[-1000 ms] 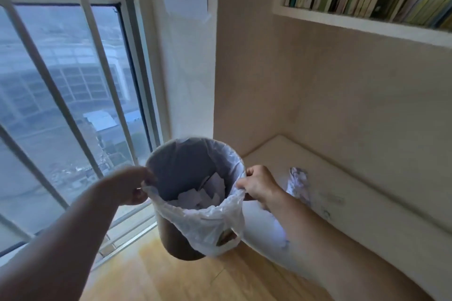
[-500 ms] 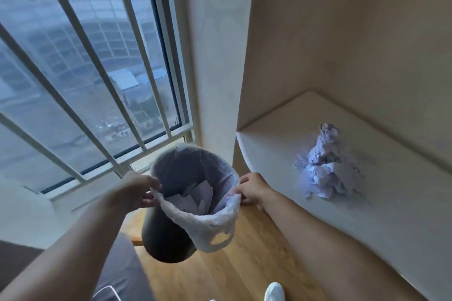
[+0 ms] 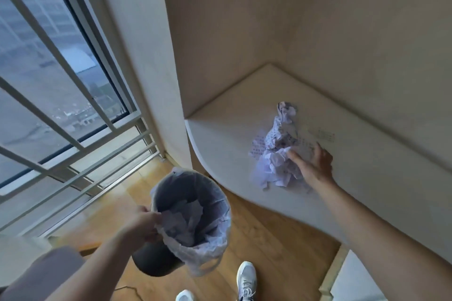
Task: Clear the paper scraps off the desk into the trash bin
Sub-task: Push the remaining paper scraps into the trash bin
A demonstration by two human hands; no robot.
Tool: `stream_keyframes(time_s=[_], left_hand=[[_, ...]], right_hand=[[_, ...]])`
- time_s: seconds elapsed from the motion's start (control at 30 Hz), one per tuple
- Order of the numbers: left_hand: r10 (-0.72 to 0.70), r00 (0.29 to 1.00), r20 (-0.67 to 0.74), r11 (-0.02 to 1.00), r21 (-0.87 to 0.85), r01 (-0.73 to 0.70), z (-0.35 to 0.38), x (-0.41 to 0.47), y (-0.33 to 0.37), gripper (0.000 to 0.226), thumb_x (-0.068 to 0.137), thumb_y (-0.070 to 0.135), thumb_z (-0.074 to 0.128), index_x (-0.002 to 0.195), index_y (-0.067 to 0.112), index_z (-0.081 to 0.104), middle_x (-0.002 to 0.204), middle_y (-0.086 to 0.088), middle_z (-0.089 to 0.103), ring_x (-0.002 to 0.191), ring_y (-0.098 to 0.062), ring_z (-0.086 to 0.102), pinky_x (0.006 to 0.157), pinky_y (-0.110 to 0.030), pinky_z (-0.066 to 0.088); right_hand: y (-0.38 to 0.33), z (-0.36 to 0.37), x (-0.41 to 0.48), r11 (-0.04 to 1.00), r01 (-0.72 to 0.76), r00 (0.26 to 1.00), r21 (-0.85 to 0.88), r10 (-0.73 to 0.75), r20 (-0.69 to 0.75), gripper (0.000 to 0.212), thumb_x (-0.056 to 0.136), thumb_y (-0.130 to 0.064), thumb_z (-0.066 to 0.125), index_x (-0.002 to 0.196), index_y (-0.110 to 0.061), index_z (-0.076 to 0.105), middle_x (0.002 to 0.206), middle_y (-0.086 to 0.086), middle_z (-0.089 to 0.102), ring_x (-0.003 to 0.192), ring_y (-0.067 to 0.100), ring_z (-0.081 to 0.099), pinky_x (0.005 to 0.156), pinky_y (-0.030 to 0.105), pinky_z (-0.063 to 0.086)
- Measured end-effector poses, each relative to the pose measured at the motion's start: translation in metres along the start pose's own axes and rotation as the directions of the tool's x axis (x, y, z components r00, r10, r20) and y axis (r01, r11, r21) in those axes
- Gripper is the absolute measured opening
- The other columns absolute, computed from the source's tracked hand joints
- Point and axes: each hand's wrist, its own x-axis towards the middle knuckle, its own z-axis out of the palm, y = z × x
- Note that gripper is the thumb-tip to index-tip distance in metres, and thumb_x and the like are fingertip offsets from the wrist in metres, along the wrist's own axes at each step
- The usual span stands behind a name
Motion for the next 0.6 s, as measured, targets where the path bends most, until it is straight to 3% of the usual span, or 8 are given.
stream_keyframes(time_s=[0.1, 0.17, 0.27, 0.33, 0.4, 0.5, 0.6], left_hand=[[-0.014, 0.999, 0.032, 1.0, 0.022, 0.013, 0.024, 0.008, 0.006, 0.016, 0.086, -0.003, 0.056, 0.099, -0.006, 0.048, 0.086, -0.024, 0.047, 0.068, -0.035, 0.054, 0.06, -0.044, 0.05], [-0.018, 0.999, 0.044, 0.999, 0.046, 0.016, 0.036, 0.01, 0.012, 0.02, 0.085, -0.002, 0.058, 0.102, -0.008, 0.05, 0.09, -0.026, 0.05, 0.072, -0.037, 0.058, 0.061, -0.046, 0.055], [-0.014, 0.998, 0.064, 0.999, 0.036, 0.011, 0.051, 0.01, 0.02, 0.021, 0.083, -0.004, 0.06, 0.101, -0.007, 0.05, 0.09, -0.025, 0.051, 0.073, -0.037, 0.059, 0.066, -0.049, 0.057], [-0.016, 0.998, 0.061, 1.0, -0.001, 0.016, 0.058, 0.01, 0.023, 0.02, 0.082, -0.005, 0.059, 0.101, -0.006, 0.051, 0.088, -0.025, 0.051, 0.073, -0.036, 0.058, 0.073, -0.054, 0.055], [-0.024, 0.999, 0.046, 1.0, -0.013, 0.025, 0.062, 0.009, 0.025, 0.021, 0.083, -0.004, 0.06, 0.103, -0.009, 0.052, 0.087, -0.025, 0.052, 0.071, -0.036, 0.06, 0.069, -0.053, 0.057], [-0.034, 0.999, 0.028, 0.999, -0.021, 0.035, 0.063, 0.007, 0.024, 0.023, 0.083, 0.0, 0.062, 0.102, -0.01, 0.054, 0.088, -0.026, 0.057, 0.067, -0.036, 0.064, 0.049, -0.038, 0.057], [-0.048, 0.999, 0.013, 0.999, -0.021, 0.048, 0.06, 0.004, 0.022, 0.023, 0.081, 0.003, 0.066, 0.099, -0.007, 0.055, 0.086, -0.025, 0.059, 0.066, -0.035, 0.066, 0.053, -0.039, 0.059]], right_hand=[[0.013, 0.001, 0.032, 0.99, -0.112, 0.985, 0.084, 0.099, 0.144, 0.098, 0.071, -0.071, 0.064, 0.149, -0.023, 0.03, 0.156, 0.017, 0.027, 0.144, 0.034, 0.027, 0.117, 0.047, 0.027], [0.011, 0.013, 0.043, 0.997, -0.079, 0.976, -0.021, 0.081, 0.201, 0.102, 0.064, -0.082, 0.056, 0.147, -0.027, 0.032, 0.156, 0.013, 0.032, 0.143, 0.035, 0.028, 0.117, 0.05, 0.022], [0.004, 0.031, 0.047, 0.976, -0.041, 0.966, -0.212, 0.093, 0.241, 0.112, 0.055, -0.092, 0.044, 0.148, -0.033, 0.026, 0.159, 0.01, 0.025, 0.148, 0.032, 0.014, 0.117, 0.055, 0.007], [0.001, 0.036, 0.047, 0.964, -0.036, 0.967, -0.264, 0.1, 0.234, 0.118, 0.049, -0.095, 0.044, 0.148, -0.035, 0.025, 0.16, 0.012, 0.021, 0.148, 0.034, 0.008, 0.116, 0.058, 0.004], [0.002, 0.041, 0.044, 0.959, -0.029, 0.965, -0.283, 0.1, 0.241, 0.119, 0.044, -0.094, 0.045, 0.146, -0.036, 0.028, 0.16, 0.013, 0.018, 0.147, 0.039, 0.005, 0.115, 0.061, 0.007], [-0.002, 0.048, 0.034, 0.968, 0.022, 0.963, -0.252, 0.047, 0.265, 0.113, 0.047, -0.088, 0.05, 0.144, -0.034, 0.034, 0.158, 0.012, 0.022, 0.146, 0.041, 0.013, 0.115, 0.061, 0.016], [-0.012, 0.058, 0.015, 0.974, 0.056, 0.964, -0.218, 0.003, 0.264, 0.096, 0.055, -0.077, 0.052, 0.14, -0.035, 0.039, 0.154, 0.012, 0.023, 0.143, 0.04, 0.015, 0.113, 0.061, 0.021]])
